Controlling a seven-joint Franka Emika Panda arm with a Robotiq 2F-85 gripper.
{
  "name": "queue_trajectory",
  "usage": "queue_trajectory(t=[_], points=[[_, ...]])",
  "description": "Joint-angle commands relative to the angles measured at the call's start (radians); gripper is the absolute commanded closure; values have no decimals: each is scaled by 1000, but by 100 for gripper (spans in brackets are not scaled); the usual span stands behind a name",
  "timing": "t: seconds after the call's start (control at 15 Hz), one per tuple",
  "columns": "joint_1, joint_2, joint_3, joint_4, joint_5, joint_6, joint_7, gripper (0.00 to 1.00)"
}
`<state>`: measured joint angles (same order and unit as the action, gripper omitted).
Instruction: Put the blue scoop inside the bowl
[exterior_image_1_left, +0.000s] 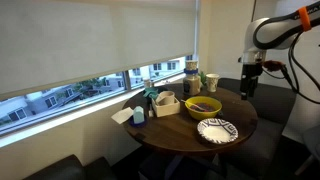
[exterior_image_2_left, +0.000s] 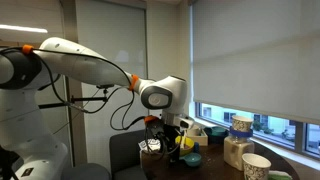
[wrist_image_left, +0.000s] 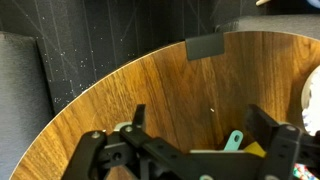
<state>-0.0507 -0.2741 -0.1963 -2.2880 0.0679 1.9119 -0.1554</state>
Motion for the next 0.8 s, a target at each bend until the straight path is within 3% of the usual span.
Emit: queue_trajectory(t=[0.0,0.47,0.73], points=[[-20,2,18,2,5,-2,-5,0],[-20,2,18,2,5,-2,-5,0],[-45,22,24,-3,0,134,97,0]])
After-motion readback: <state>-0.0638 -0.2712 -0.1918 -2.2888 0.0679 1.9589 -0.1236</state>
